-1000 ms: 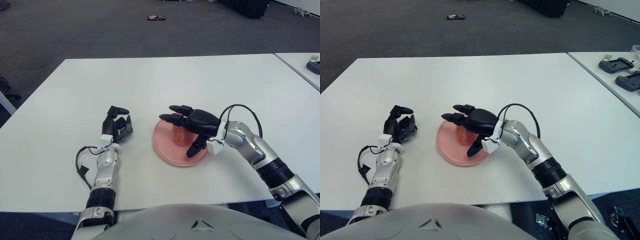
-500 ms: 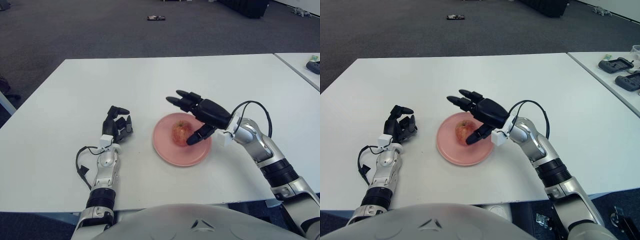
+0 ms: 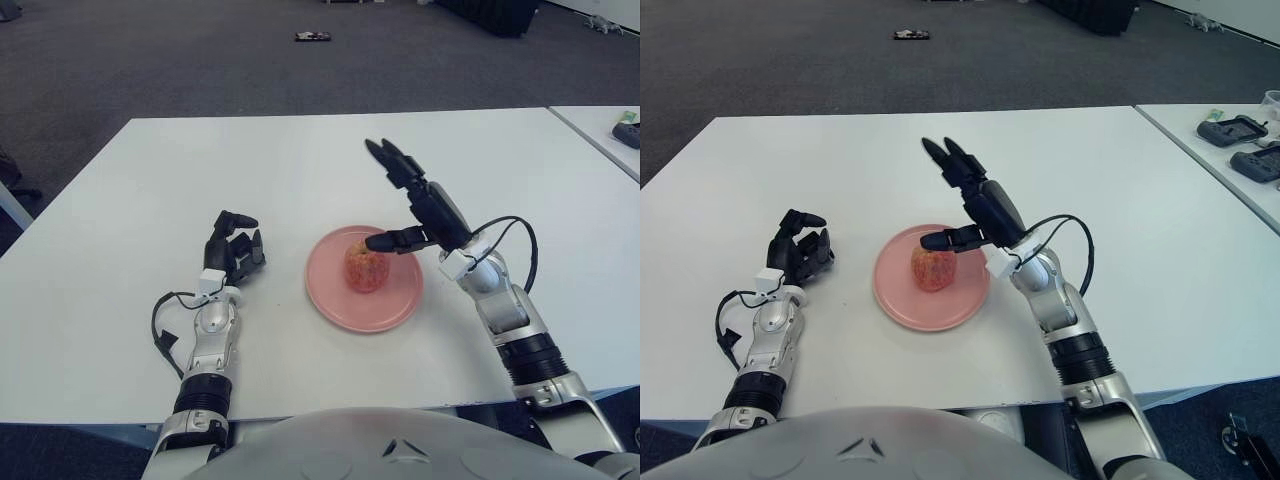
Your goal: Put the apple into the plate.
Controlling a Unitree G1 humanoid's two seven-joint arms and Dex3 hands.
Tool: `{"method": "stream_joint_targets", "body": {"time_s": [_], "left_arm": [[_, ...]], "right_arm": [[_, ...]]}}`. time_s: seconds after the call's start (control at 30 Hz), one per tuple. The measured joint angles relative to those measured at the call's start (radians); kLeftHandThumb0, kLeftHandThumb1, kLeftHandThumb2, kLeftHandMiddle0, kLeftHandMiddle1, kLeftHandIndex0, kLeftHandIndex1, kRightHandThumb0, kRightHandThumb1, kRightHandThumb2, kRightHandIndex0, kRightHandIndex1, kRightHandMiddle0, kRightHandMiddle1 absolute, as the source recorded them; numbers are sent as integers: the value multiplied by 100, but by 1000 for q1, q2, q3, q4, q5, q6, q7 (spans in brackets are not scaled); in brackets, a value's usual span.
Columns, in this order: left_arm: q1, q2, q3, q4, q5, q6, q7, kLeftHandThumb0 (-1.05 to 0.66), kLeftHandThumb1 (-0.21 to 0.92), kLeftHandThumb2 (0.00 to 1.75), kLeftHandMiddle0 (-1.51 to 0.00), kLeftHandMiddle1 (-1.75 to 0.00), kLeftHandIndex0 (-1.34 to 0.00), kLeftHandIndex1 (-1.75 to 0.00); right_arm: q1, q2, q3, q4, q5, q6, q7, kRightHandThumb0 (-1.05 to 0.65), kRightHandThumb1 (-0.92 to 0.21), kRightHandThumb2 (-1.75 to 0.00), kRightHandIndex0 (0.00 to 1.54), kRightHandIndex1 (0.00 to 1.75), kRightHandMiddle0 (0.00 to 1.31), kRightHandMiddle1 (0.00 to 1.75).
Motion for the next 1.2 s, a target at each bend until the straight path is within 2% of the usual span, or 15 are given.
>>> {"method": "stream_joint_targets", "body": {"time_s": [0.07, 0.17, 0.27, 0.37, 0.5, 0.73, 0.87, 1.2], "left_arm": [[-2, -1, 0, 1, 0, -1, 0, -41, 54, 104, -97, -175, -44, -175], [-2, -4, 0, 1, 0, -1, 0, -41, 55, 104, -96, -175, -43, -175], [-3, -6, -1, 2, 1, 1, 0, -41, 55, 103, -95, -175, -43, -175], [-3, -9, -1, 1, 1, 2, 1, -41, 55, 103, -96, -175, -43, -175], [-2, -10, -1, -3, 5, 13, 5, -41, 54, 104, -97, -175, -44, -175], [-1, -10, -3, -9, 20, 15, 15, -42, 53, 105, -100, -175, -45, -175], [-2, -9, -4, -5, 22, 0, 19, -42, 54, 105, -100, -175, -44, -175], [-1, -7, -4, -2, 20, -1, 19, -41, 56, 102, -97, -175, -42, -175]], "right_arm": [[0, 14, -18, 33, -5, -1, -47, -48, -61, -93, 20, 28, 0, 78], [-1, 41, -41, 55, -1, -8, -103, -45, -66, -97, 16, 52, 0, 93], [-4, 66, -58, 84, 5, -21, -150, -42, -70, -102, 16, 70, 0, 112], [-5, 88, -73, 106, 3, -18, -193, -40, -73, -106, 19, 81, 4, 123], [-7, 110, -86, 124, -8, 0, -240, -38, -77, -109, 24, 88, 9, 129], [-11, 158, -113, 158, -6, 124, -307, -35, -81, -114, 35, 100, 20, 136], [3, 172, -117, 186, -8, 158, -340, -35, -81, -114, 41, 104, 24, 139], [84, 168, -117, 194, 5, 261, -311, -39, -84, -109, 47, 107, 26, 141]]}}
